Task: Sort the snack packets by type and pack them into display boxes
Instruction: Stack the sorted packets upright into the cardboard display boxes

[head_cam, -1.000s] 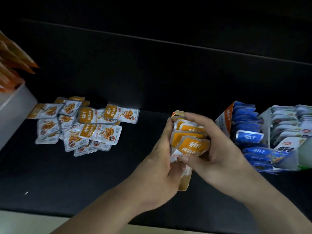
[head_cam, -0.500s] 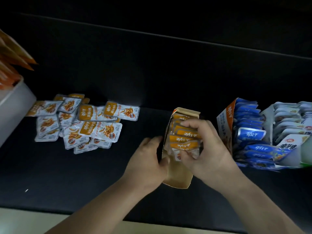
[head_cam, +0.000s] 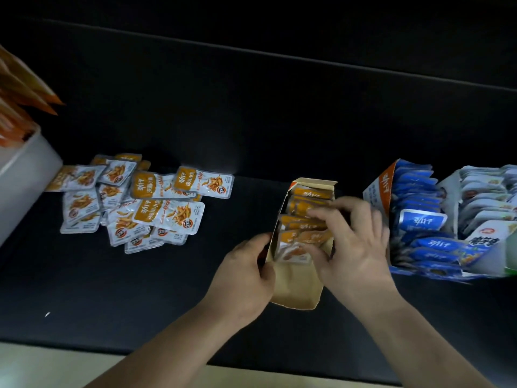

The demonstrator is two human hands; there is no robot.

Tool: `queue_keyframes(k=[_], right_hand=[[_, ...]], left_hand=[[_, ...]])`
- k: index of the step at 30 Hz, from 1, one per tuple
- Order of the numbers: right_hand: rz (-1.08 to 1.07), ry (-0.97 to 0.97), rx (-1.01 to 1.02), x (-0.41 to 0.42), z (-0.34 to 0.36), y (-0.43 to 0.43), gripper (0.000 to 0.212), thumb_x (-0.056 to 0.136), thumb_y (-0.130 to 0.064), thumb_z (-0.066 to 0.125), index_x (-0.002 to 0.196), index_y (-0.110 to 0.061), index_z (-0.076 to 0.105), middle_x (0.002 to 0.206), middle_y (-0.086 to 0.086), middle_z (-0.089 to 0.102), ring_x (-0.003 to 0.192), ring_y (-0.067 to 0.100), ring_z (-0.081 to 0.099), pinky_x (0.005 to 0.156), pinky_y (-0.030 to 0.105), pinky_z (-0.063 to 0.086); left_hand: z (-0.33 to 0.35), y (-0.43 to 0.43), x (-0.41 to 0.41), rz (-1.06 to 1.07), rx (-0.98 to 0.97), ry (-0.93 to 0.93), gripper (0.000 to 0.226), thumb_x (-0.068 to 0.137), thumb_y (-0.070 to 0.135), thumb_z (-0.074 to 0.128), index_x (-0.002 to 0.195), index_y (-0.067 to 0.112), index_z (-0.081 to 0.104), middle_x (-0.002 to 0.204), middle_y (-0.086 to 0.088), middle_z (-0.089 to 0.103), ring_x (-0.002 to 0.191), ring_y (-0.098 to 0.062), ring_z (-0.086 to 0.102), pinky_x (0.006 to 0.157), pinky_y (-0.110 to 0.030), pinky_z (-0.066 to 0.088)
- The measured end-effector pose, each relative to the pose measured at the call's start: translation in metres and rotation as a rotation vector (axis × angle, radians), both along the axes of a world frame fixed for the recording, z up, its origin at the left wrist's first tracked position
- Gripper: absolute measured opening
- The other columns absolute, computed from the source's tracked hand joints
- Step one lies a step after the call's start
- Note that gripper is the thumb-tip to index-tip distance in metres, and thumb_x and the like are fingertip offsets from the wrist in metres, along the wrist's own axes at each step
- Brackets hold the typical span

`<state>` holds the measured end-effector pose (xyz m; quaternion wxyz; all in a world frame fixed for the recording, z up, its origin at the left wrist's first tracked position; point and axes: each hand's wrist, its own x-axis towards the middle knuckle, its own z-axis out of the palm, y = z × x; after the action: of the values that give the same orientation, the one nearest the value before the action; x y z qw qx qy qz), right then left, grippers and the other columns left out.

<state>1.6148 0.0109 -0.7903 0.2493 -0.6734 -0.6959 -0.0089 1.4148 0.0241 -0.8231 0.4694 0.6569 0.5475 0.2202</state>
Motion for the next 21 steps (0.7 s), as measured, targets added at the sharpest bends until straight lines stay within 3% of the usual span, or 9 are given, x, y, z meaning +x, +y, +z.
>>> queue_keyframes(k=[6,8,10,14,17,21], right_hand=[[0.100,0.175,-0.098,0.000,-0.009,-0.006,0.100,0.075,-0.021,0.090,0.157,-0.039,0.037,0.160,0.002,0.026,0.149,0.028,0.031,0.115,0.058,0.039],[0.137,0.303,-0.099,0.003,-0.009,-0.010,0.099,0.077,-0.021,0.090,0.158,-0.038,0.036,0.163,-0.003,0.023,0.151,0.015,0.030,0.115,0.043,0.045],[0.053,0.407,-0.106,0.006,-0.007,-0.011,0.103,0.075,-0.028,0.092,0.158,-0.042,0.032,0.160,-0.012,0.026,0.144,0.000,0.036,0.109,0.023,0.046],[-0.123,0.411,-0.179,0.006,-0.005,-0.016,0.097,0.070,-0.046,0.089,0.152,-0.043,0.036,0.137,-0.017,0.043,0.116,0.008,0.061,0.092,0.034,0.059],[-0.156,0.355,-0.231,0.006,-0.008,-0.022,0.086,0.072,-0.045,0.088,0.147,-0.039,0.046,0.124,-0.014,0.055,0.088,0.001,0.065,0.076,0.024,0.057],[-0.167,0.333,-0.253,0.007,-0.009,-0.025,0.087,0.074,-0.043,0.087,0.148,-0.042,0.043,0.121,-0.015,0.058,0.082,-0.001,0.064,0.073,0.025,0.058]], left_hand=[[-0.004,0.000,0.002,0.033,0.062,-0.005,0.046,0.097,0.038,0.066,0.139,0.048,0.052,0.119,0.018,0.061,0.105,-0.003,0.064,0.085,-0.029,0.060],[0.001,0.000,0.001,0.068,0.149,-0.008,0.050,0.095,0.041,0.069,0.142,0.043,0.053,0.122,0.021,0.056,0.108,0.002,0.061,0.084,-0.016,0.055],[0.009,0.002,0.000,0.098,0.248,-0.015,0.046,0.093,0.041,0.071,0.137,0.037,0.058,0.121,0.023,0.055,0.108,0.006,0.059,0.078,-0.010,0.051],[0.019,0.009,0.002,0.088,0.390,0.034,0.022,0.089,0.031,0.077,0.110,0.027,0.070,0.102,0.019,0.058,0.090,-0.001,0.062,0.069,-0.010,0.048],[0.021,0.013,0.007,0.064,0.378,0.047,0.021,0.089,0.030,0.077,0.109,0.027,0.071,0.096,0.019,0.057,0.086,-0.001,0.060,0.067,-0.012,0.049],[0.019,0.013,0.008,0.074,0.373,0.039,0.024,0.088,0.029,0.078,0.111,0.028,0.071,0.097,0.019,0.059,0.085,-0.001,0.061,0.068,-0.016,0.052]])
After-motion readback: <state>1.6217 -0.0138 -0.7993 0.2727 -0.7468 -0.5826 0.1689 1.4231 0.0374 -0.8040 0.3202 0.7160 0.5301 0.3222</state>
